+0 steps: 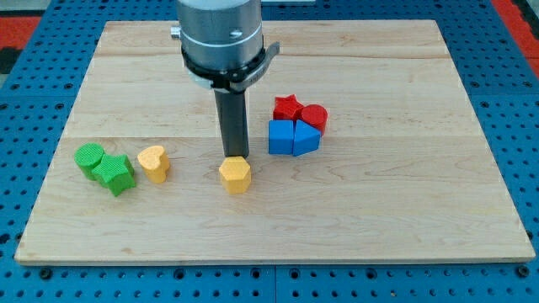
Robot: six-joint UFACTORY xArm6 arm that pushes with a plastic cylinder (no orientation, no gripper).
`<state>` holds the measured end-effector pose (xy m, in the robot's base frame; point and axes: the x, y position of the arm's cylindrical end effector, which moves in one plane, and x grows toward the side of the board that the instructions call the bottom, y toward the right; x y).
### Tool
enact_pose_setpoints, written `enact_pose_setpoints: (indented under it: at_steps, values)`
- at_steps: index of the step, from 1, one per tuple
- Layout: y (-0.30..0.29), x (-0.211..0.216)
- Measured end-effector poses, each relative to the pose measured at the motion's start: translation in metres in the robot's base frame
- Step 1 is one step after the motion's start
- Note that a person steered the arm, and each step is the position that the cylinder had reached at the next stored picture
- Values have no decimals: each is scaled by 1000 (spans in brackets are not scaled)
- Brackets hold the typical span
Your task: Push the yellow hexagon into the blue cube
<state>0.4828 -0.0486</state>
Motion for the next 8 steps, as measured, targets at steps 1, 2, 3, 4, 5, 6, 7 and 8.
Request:
enact_pose_setpoints:
  at_steps: [1, 2, 3, 4, 5, 6, 7, 8]
  values:
    - [-4, 28]
    - [-19, 46]
    - [-66, 61]
    - [-78, 91]
    - [-21, 110]
    - [-2, 92]
    - [4, 74]
    - [17, 43]
